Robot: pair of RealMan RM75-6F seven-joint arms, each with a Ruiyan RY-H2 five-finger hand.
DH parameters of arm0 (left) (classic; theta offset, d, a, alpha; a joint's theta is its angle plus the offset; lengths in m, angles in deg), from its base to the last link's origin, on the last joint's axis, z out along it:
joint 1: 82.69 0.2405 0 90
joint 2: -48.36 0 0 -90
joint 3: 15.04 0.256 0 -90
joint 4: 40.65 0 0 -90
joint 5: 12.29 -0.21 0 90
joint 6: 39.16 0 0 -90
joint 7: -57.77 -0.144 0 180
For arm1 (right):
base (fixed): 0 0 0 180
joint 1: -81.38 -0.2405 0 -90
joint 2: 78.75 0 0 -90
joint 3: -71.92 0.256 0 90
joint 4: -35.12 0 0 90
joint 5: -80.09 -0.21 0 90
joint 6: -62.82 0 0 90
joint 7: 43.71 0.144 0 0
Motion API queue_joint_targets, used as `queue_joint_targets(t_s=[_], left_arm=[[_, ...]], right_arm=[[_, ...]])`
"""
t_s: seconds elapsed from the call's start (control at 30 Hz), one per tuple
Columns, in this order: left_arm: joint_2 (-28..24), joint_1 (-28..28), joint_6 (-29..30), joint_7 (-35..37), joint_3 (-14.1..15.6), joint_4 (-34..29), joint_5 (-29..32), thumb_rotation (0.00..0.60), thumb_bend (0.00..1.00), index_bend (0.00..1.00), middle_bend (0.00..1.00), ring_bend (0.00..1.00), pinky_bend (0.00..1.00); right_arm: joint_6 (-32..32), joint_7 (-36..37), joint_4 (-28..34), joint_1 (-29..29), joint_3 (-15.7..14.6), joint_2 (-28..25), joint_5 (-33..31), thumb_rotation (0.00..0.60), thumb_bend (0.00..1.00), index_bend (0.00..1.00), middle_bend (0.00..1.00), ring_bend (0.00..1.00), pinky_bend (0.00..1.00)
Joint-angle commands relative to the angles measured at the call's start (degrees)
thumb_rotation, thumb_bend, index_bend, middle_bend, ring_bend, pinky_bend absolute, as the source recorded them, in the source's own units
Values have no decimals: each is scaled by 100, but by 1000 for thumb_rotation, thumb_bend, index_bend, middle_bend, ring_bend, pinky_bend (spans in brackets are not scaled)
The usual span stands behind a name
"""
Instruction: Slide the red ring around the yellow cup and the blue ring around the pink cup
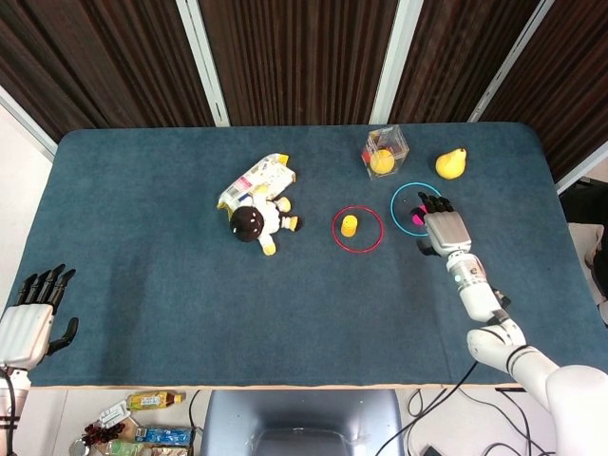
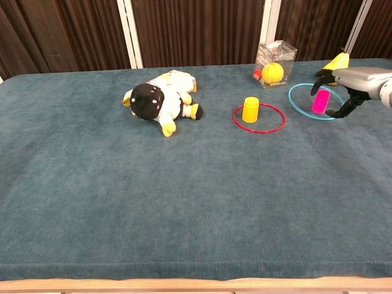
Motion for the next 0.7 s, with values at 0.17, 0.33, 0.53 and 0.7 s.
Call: queue_joint_targets(t_s=[0.17, 0.33, 0.53, 0.7], left_arm=[[-13, 35, 115, 78, 4, 5, -86, 600, 441, 0, 0, 0, 24], [83, 23, 251, 131, 18, 137, -295, 600, 440, 0, 0, 0, 24], [85, 89, 372, 78, 93, 82, -417, 600, 440, 0, 0, 0, 24], [83, 139, 498, 73, 128, 42, -530, 600, 440, 0, 0, 0, 24]], right_arm=[[2435, -259, 2466, 1403, -350, -1224, 507, 600, 412, 170, 1, 0, 0], [3829, -884, 4002, 2715, -1194, -2013, 897, 600, 371, 15, 0, 0, 0], [5009, -2146, 5348, 3773, -1710, -2562, 1008, 600, 359, 0, 0, 0, 0], [5418, -2342, 5421, 3986, -1653, -2592, 1307, 600, 359, 0, 0, 0, 0]])
